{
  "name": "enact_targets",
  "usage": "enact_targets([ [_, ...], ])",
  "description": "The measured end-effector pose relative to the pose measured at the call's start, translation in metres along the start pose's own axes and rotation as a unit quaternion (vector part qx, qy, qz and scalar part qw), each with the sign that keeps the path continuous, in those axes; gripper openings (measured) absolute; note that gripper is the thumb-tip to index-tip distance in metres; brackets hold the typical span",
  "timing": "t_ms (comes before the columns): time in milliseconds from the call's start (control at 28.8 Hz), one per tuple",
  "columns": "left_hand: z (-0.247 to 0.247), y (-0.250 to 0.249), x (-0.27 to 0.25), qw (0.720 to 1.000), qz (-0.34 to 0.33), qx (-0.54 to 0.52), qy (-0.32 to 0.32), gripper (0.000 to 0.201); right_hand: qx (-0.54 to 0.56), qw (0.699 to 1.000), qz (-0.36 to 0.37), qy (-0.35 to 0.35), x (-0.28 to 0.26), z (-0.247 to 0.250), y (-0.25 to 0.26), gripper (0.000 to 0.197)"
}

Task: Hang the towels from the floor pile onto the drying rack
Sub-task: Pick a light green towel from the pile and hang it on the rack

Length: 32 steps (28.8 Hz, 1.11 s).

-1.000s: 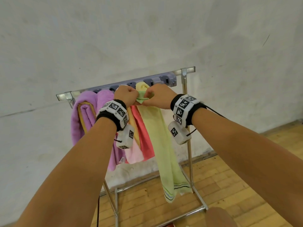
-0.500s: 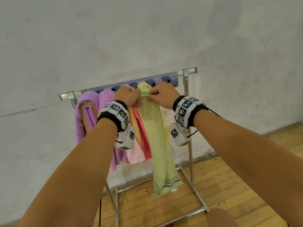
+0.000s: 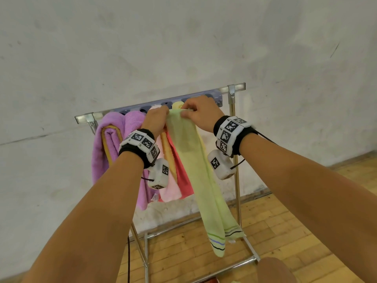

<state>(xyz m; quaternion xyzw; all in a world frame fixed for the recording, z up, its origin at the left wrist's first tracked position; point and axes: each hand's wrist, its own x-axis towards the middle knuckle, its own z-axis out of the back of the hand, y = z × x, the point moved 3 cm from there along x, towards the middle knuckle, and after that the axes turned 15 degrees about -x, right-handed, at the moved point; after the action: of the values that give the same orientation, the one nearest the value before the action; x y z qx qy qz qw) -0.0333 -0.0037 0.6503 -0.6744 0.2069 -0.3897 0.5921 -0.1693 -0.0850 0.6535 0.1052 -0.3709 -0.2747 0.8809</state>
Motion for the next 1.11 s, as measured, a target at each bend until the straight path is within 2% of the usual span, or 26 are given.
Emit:
enact_targets([
  [69,-0.004,0.004,-0.004,0.995,0.026,-0.097,0.017,0.016,0.031,0.999,-0.012,-0.01,0.002,0.001,0.0,0.008],
  [174,-0.007,0.01,-0.01,0.99,0.042,-0.118,0.065,0.02,0.074,0.997,-0.013,-0.02,0.002,0.005,0.002,0.005],
  [278,-0.008,0.011,-0.012,0.99,-0.007,-0.099,0.099,0.019,0.124,0.992,-0.022,-0.032,0.0,0.01,-0.002,0.007],
  [347,-0.008,0.007,-0.013,0.988,-0.029,-0.119,0.097,0.023,0.186,0.981,-0.037,-0.027,-0.005,0.012,-0.004,0.021],
  [451,-0.01,-0.003,-0.012,0.984,-0.045,-0.145,0.092,0.018,0.263,0.96,-0.089,0.044,-0.016,0.008,-0.007,0.05],
  [521,-0.01,-0.009,-0.011,0.981,-0.06,-0.164,0.088,0.02,0.282,0.947,-0.109,0.113,-0.019,0.001,-0.013,0.049],
  [590,-0.008,-0.012,-0.008,0.978,-0.072,-0.18,0.073,0.022,0.294,0.939,-0.105,0.145,-0.022,-0.005,-0.018,0.04],
  [694,-0.008,-0.008,-0.007,0.979,-0.055,-0.187,0.065,0.031,0.324,0.935,-0.092,0.112,-0.022,-0.005,-0.021,0.034],
  [798,-0.017,0.003,-0.016,0.982,0.032,-0.159,0.096,0.042,0.366,0.924,-0.102,0.046,-0.019,0.0,-0.019,0.036],
  [868,-0.021,0.009,-0.022,0.985,0.059,-0.127,0.105,0.037,0.38,0.919,-0.105,0.01,-0.016,0.004,-0.021,0.034],
  [937,-0.023,0.011,-0.024,0.984,0.04,-0.129,0.117,0.029,0.383,0.918,-0.108,0.002,-0.017,0.006,-0.021,0.034],
  [1007,-0.024,0.006,-0.024,0.981,0.019,-0.151,0.118,0.021,0.402,0.907,-0.12,0.036,-0.02,0.005,-0.023,0.038],
  [1111,-0.025,-0.004,-0.02,0.977,-0.001,-0.188,0.1,0.025,0.402,0.898,-0.134,0.119,-0.025,-0.004,-0.026,0.043],
])
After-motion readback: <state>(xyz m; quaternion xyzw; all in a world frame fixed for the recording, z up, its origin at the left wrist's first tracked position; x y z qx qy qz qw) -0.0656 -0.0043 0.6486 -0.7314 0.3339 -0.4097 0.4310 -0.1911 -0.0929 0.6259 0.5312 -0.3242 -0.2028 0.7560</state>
